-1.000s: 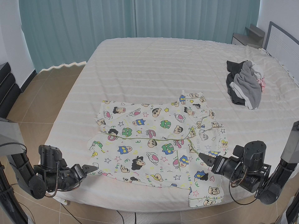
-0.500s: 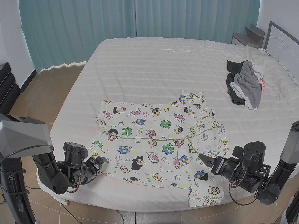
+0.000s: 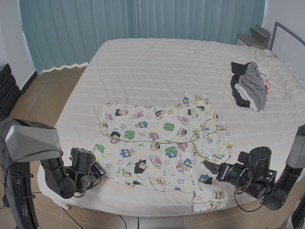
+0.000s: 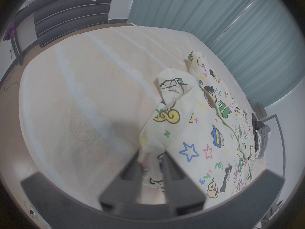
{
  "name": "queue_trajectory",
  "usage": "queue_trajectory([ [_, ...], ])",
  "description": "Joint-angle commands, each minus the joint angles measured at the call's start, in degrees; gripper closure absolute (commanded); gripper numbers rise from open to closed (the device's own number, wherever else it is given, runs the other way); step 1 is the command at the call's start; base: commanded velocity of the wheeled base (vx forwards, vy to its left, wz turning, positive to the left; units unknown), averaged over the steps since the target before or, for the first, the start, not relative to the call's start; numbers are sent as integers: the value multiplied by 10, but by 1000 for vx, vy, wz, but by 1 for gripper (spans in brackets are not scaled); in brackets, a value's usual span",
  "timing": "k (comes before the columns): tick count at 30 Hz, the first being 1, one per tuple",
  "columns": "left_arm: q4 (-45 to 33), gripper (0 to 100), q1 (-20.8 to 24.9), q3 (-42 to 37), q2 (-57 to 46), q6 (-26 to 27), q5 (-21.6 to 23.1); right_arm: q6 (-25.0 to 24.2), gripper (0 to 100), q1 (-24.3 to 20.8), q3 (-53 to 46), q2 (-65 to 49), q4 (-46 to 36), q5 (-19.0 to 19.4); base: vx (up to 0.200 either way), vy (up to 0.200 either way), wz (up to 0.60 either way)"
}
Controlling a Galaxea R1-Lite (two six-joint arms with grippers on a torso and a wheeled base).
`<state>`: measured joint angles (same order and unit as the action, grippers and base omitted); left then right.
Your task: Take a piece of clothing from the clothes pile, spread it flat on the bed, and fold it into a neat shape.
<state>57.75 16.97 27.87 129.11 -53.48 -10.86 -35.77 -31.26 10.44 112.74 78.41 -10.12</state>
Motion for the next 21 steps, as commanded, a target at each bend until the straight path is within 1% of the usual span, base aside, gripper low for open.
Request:
queue_trajectory([
  [1, 1, 100, 1, -13, 3, 0, -5, 17, 0, 8, -25, -5, 0, 5, 0, 0, 0],
  [3, 0, 100, -1, -19, 1, 1, -5, 38, 0, 22, -41, -1, 0, 16, 0, 0, 0],
  [4, 0, 100, -2, -23, -2, 1, -5, 58, 0, 33, -52, 1, 0, 28, 0, 0, 0],
  [5, 0, 100, -2, -25, -3, 2, -5, 65, 0, 38, -56, 1, 0, 34, 0, 0, 0],
  [6, -2, 100, -3, -31, -11, 4, -5, 89, 0, 54, -71, 0, 0, 56, 0, 0, 0],
  [8, -2, 100, -2, -44, -23, 6, -5, 115, 0, 73, -94, -3, 0, 93, 0, 0, 0],
  [9, -2, 100, -2, -46, -24, 6, -5, 119, 0, 75, -96, -4, 0, 99, 0, 0, 0],
  [10, -2, 100, -1, -55, -29, 11, -6, 141, 0, 94, -104, -1, -3, 126, 0, 0, 0],
  [11, -2, 100, -1, -62, -29, 16, -5, 154, 0, 106, -104, 3, -7, 136, 0, 0, 0],
  [13, 0, 100, -1, -74, -29, 26, -6, 171, 0, 129, -104, 19, -11, 147, 0, 0, 0],
  [17, 0, 100, -6, -84, -40, 29, -6, 214, 0, 159, -104, 62, -13, 151, 0, 0, 0],
  [19, -1, 100, -7, -85, -42, 29, -6, 219, 0, 161, -104, 70, -15, 155, 0, 0, 0],
  [20, -1, 100, -8, -90, -44, 29, -6, 225, 0, 161, -104, 93, -18, 171, 0, 0, 0],
  [21, -1, 100, -7, -91, -44, 29, -6, 226, 0, 160, -104, 101, -18, 180, 0, 0, 0],
])
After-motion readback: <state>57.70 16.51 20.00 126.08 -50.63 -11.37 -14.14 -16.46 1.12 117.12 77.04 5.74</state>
